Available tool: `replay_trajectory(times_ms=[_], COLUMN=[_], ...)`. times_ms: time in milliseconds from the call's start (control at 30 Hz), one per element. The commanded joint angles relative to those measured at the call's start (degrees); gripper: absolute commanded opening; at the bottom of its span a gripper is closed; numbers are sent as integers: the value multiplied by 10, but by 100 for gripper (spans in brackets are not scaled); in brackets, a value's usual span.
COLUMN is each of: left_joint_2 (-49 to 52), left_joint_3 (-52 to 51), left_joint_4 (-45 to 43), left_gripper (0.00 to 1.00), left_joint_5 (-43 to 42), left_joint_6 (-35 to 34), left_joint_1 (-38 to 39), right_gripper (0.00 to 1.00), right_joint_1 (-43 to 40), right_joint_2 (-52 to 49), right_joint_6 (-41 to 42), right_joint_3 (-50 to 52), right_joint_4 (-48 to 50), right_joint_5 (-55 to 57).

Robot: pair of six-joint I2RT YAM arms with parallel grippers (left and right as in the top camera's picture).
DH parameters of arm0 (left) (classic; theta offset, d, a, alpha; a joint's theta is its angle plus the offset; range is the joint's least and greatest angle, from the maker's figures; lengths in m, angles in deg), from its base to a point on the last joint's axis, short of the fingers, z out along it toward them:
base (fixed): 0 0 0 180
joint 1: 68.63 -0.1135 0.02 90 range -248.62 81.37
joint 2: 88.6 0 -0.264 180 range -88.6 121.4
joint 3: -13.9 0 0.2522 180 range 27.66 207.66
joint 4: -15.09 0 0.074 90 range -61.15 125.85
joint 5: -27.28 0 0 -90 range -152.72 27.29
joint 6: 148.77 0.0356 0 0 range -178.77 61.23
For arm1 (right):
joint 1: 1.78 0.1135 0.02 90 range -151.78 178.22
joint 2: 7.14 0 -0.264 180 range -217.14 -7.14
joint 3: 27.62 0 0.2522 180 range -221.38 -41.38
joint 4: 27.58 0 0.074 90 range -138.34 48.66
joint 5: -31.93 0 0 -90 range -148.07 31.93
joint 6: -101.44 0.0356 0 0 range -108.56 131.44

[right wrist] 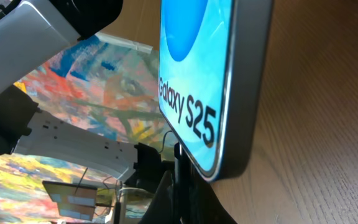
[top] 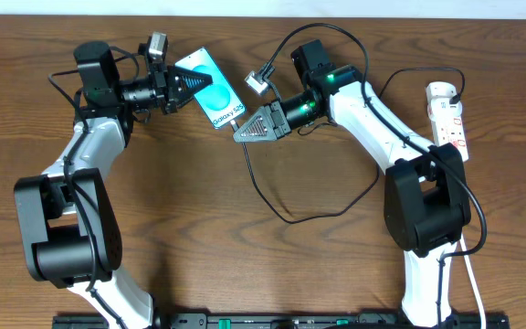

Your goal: Plug charger to phone and switch on socket

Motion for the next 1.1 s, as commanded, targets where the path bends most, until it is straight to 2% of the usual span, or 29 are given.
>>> replay_trajectory(times_ms=[0,1067], left_joint_2=[-6,-6], left_joint_3=[5,5], left_joint_4=[-4,-10], left_gripper=[7,7], left_joint_5=[-43,-44], left_joint_6=[2,19], left_joint_1=[5,10], right_gripper=[1,1], right_joint_1=[5,4], right_joint_2=[-4,-4], right_joint_6=[6,14], right_joint_3=[-5,-5], right_joint_4=[11,24], right_joint_5=[-45,-105])
